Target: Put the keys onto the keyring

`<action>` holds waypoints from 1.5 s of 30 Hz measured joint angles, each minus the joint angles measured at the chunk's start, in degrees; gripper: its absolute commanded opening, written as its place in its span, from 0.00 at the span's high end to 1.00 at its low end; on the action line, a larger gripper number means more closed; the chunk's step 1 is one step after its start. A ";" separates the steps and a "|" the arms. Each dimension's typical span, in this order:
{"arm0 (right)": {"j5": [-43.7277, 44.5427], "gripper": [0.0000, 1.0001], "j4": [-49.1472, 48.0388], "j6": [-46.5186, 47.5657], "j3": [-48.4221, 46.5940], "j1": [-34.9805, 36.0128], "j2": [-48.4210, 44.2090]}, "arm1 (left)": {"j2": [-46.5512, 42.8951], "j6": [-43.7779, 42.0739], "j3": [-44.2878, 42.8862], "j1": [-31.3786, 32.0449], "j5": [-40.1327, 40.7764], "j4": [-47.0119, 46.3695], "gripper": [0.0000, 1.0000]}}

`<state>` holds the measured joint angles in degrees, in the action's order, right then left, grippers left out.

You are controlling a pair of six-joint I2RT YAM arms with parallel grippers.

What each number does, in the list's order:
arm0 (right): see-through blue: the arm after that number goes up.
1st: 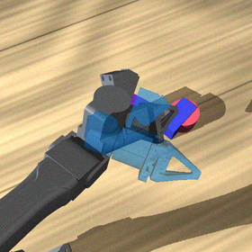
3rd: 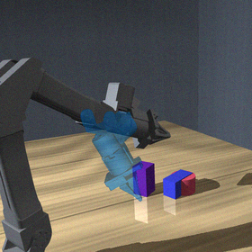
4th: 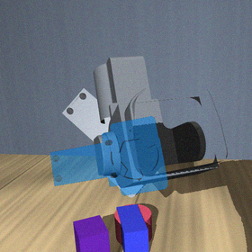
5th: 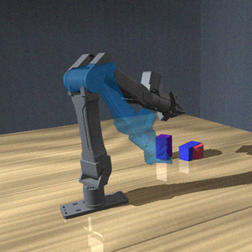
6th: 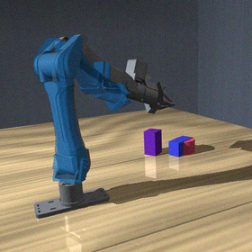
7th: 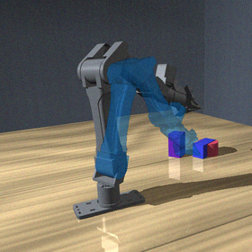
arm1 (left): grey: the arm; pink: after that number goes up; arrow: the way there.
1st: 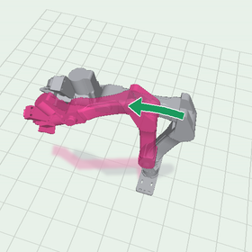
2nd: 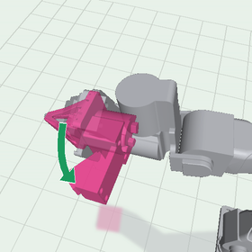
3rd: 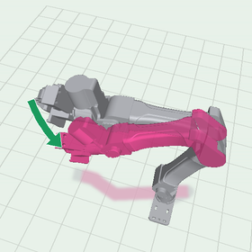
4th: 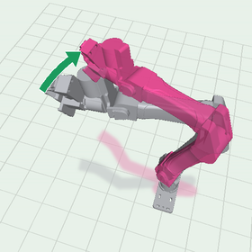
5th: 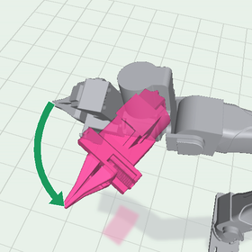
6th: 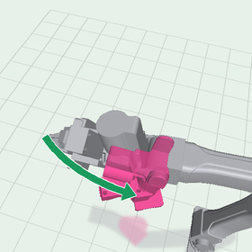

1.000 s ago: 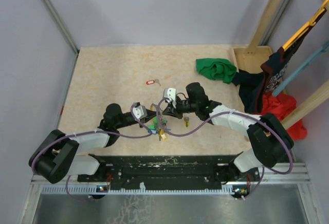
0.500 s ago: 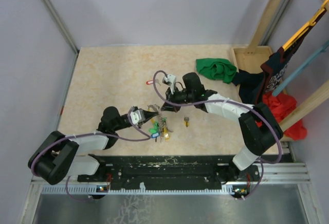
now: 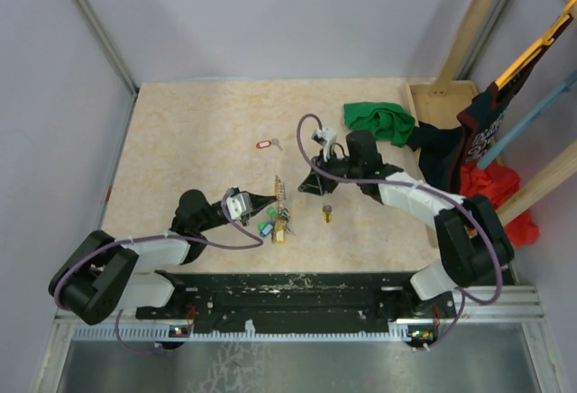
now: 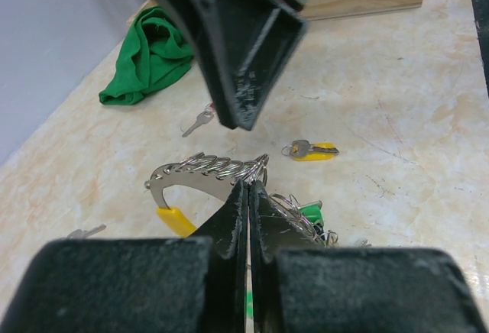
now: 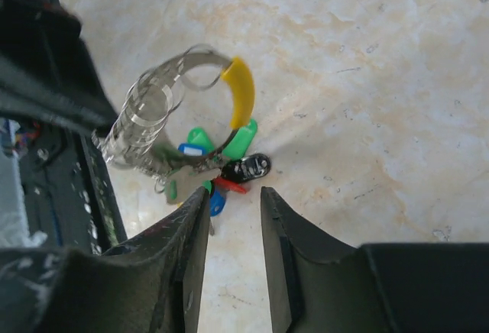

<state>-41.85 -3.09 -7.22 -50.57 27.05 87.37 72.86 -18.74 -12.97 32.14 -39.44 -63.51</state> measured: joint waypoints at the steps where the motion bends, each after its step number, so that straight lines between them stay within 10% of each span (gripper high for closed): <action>1: 0.20 0.64 -1.22 1.86 2.32 0.61 -2.21 | 0.00 0.13 0.00 0.02 0.13 0.00 1.00; 12: 2.73 0.60 -15.17 22.40 14.56 9.60 -11.80 | 0.00 0.96 -0.02 0.00 -0.02 0.02 1.00; 31: 1.53 0.68 -20.94 27.26 15.15 11.26 -10.91 | 0.00 0.98 -0.17 0.00 -2.10 0.11 1.00; 45: 0.79 1.00 -20.96 24.15 13.86 11.61 -8.81 | -0.02 0.87 -0.39 -0.11 -2.84 0.52 1.00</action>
<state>-41.06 -24.05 16.93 -36.71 38.65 78.56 72.84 -17.87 -13.37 32.03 -42.28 -62.98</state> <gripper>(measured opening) 0.035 0.005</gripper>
